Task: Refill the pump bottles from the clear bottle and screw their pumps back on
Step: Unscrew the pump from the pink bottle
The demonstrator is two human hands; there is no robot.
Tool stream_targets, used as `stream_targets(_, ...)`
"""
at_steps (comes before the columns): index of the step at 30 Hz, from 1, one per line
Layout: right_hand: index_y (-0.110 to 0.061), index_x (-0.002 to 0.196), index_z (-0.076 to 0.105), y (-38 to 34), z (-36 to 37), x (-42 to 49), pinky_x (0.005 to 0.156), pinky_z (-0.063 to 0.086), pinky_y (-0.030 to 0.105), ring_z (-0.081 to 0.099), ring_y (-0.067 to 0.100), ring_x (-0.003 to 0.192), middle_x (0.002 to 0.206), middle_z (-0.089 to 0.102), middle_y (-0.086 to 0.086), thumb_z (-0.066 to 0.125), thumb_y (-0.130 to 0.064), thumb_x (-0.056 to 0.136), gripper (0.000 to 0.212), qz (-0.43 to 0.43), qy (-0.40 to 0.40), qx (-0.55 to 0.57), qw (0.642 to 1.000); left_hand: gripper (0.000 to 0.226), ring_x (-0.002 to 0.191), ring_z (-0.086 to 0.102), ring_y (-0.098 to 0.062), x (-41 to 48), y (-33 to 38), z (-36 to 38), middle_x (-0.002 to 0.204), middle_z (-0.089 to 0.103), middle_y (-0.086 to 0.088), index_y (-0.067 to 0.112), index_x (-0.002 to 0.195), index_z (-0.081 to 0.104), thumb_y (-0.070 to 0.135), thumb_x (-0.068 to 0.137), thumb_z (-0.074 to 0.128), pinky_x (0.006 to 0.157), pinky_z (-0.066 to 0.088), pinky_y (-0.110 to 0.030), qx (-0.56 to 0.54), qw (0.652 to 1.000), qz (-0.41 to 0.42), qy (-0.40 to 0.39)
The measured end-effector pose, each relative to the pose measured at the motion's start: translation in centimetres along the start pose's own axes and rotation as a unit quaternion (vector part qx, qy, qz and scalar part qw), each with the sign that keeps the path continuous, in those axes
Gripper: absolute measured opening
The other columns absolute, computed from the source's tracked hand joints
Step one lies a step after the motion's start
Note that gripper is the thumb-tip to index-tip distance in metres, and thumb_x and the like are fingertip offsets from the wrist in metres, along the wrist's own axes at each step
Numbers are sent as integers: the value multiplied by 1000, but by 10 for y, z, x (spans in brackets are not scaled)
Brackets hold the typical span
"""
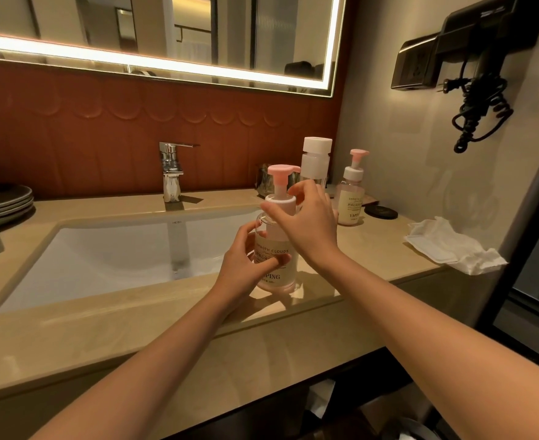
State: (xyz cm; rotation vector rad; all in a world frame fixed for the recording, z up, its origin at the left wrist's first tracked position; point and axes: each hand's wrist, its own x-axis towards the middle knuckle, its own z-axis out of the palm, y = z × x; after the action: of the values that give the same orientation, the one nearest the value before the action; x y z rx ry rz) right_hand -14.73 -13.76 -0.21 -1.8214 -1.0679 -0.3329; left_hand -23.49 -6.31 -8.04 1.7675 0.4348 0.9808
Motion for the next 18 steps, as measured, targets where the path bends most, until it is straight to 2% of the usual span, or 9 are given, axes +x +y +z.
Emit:
stream_targets(3, -19, 114, 53, 1, 0, -5, 96, 35, 42, 50, 16, 105, 114, 58, -2, 54, -44, 88, 37, -23, -17, 25, 999, 71, 115, 52, -15, -1, 2, 0, 125, 53, 5, 41, 124, 37, 28, 68, 80, 96, 48, -38, -7, 1000, -2, -1)
stream_targets(6, -22, 129, 46, -2, 2, -8, 99, 36, 46, 47, 18, 114, 125, 55, -1, 45, -49, 90, 48, -10, -36, 52, 998, 75, 113, 52, -14, -2, 3, 1, 119, 53, 9, 41, 124, 37, 38, 62, 79, 92, 48, -30, -9, 1000, -3, -2)
stream_targets(8, -23, 132, 40, -5, 3, -6, 97, 40, 48, 46, 18, 117, 130, 50, 0, 51, -57, 85, 59, 9, -17, 52, 998, 79, 113, 52, -13, -1, 3, 1, 120, 53, 9, 41, 125, 37, 44, 57, 78, 89, 47, -26, -14, 1000, -9, -1)
stream_targets(10, -21, 122, 41, -6, 4, -4, 95, 41, 44, 47, 17, 112, 125, 49, 0, 58, -62, 77, 64, 28, 7, 26, 999, 77, 114, 51, -13, 0, 2, 2, 126, 52, 6, 40, 126, 36, 38, 62, 80, 91, 47, -29, -8, 1000, -11, 3)
stream_targets(14, -21, 108, 44, -4, 5, -1, 91, 35, 36, 47, 15, 104, 112, 53, -2, 61, -56, 79, 48, 34, 15, -9, 999, 73, 114, 51, -15, 0, 1, 1, 128, 52, 3, 39, 126, 37, 29, 68, 80, 94, 48, -34, 4, 1000, -5, 7)
stream_targets(16, -21, 110, 48, -2, 5, -4, 95, 30, 38, 46, 14, 107, 113, 55, -3, 55, -49, 86, 38, 18, 8, 6, 1000, 73, 113, 52, -14, -1, 1, 0, 123, 54, 5, 37, 127, 38, 31, 68, 79, 92, 49, -31, 1, 1000, -1, 3)
stream_targets(18, -22, 115, 50, -1, 6, -8, 104, 24, 45, 46, 16, 113, 117, 57, -4, 46, -44, 91, 33, 0, -6, 31, 1000, 72, 112, 53, -14, -1, 1, 0, 121, 55, 6, 34, 129, 38, 29, 69, 79, 90, 49, -28, 3, 1000, 4, 2)
